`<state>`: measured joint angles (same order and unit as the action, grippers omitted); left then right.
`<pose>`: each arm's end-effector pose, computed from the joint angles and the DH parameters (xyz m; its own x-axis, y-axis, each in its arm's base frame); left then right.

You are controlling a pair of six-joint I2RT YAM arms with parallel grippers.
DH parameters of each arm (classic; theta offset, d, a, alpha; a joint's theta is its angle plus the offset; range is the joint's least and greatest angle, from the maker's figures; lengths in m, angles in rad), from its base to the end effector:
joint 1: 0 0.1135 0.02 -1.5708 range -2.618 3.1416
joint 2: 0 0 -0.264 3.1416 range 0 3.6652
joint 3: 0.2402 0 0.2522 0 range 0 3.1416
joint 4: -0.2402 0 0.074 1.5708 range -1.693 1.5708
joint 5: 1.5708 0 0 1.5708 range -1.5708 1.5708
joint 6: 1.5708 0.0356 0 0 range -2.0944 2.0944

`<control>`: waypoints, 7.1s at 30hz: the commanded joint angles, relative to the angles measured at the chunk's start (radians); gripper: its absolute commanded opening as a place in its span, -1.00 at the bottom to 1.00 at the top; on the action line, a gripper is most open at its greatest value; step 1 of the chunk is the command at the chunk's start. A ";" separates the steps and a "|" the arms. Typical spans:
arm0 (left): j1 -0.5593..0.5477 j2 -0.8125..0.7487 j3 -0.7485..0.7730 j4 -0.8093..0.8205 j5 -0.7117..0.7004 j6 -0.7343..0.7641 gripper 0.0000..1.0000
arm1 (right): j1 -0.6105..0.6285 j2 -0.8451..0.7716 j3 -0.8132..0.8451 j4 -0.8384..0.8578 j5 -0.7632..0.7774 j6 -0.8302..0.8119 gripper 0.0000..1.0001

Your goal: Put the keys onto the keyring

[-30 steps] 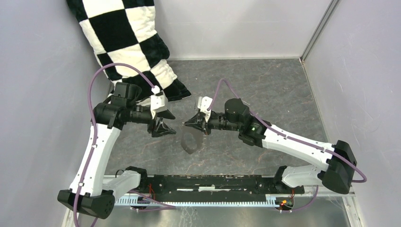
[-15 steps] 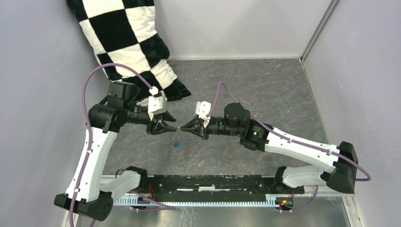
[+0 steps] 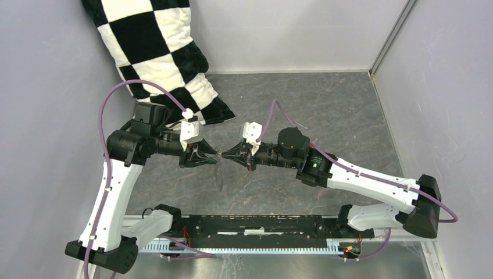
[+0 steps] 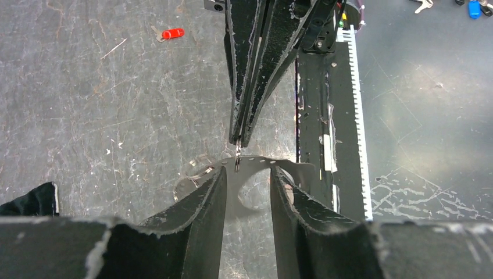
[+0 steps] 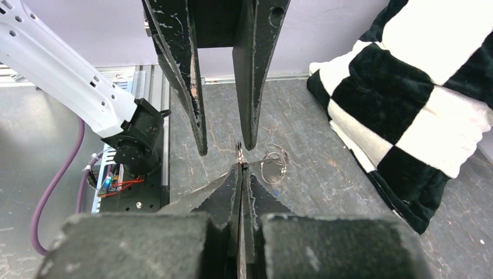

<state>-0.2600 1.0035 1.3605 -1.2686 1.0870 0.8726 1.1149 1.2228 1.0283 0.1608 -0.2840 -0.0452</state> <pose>0.1293 -0.0670 0.4064 0.0019 0.3682 -0.9297 0.9989 0.0437 0.0193 0.1187 0.2648 0.3696 0.0297 -0.0380 -0.9988 -0.9849 0.1697 -0.0357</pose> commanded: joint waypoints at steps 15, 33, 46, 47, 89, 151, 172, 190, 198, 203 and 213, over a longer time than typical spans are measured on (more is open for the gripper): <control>-0.010 -0.036 -0.042 0.151 0.009 -0.149 -0.83 | 0.030 -0.033 0.044 0.117 0.029 0.041 -0.99; -0.012 -0.094 -0.062 0.194 0.438 0.058 -0.95 | 0.003 -0.295 -0.076 -0.038 -0.041 0.022 -0.04; -0.015 -0.121 -0.060 0.444 0.493 -0.001 -0.96 | 0.005 -0.250 -0.137 0.249 -0.155 0.147 -0.30; -0.015 -0.125 -0.065 0.450 0.484 0.016 -0.95 | 0.005 -0.241 -0.136 0.263 -0.153 0.152 -0.32; -0.016 -0.279 -0.238 0.715 0.275 -0.165 -0.95 | 0.067 -0.037 0.331 -0.439 0.024 -0.244 -0.05; -0.016 -0.332 -0.287 0.635 0.214 -0.333 -0.67 | 0.172 -0.068 0.187 -0.118 0.117 -0.163 -0.99; -0.016 -0.329 -0.291 0.635 0.257 -0.323 -0.96 | 0.171 -0.048 0.199 -0.159 0.075 -0.152 -0.98; -0.016 -0.356 -0.324 0.601 0.401 -0.108 -0.96 | 0.063 -0.264 0.146 -0.296 0.336 -0.031 0.75; -0.015 -0.406 -0.352 0.613 0.337 0.093 -0.95 | -0.298 -0.292 -0.065 -0.357 0.420 0.156 0.80; -0.016 -0.407 -0.342 0.613 0.339 0.141 -0.96 | -0.575 -0.242 -0.231 -0.333 0.334 0.215 0.82; -0.016 -0.425 -0.386 0.610 0.329 0.126 -0.96 | -0.875 -0.038 -0.414 -0.177 0.363 0.288 0.85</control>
<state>-0.2726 0.5842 0.9817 -0.6750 1.4147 0.9493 0.2504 1.1122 0.6224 -0.1379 0.0624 0.2108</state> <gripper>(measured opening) 0.029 0.927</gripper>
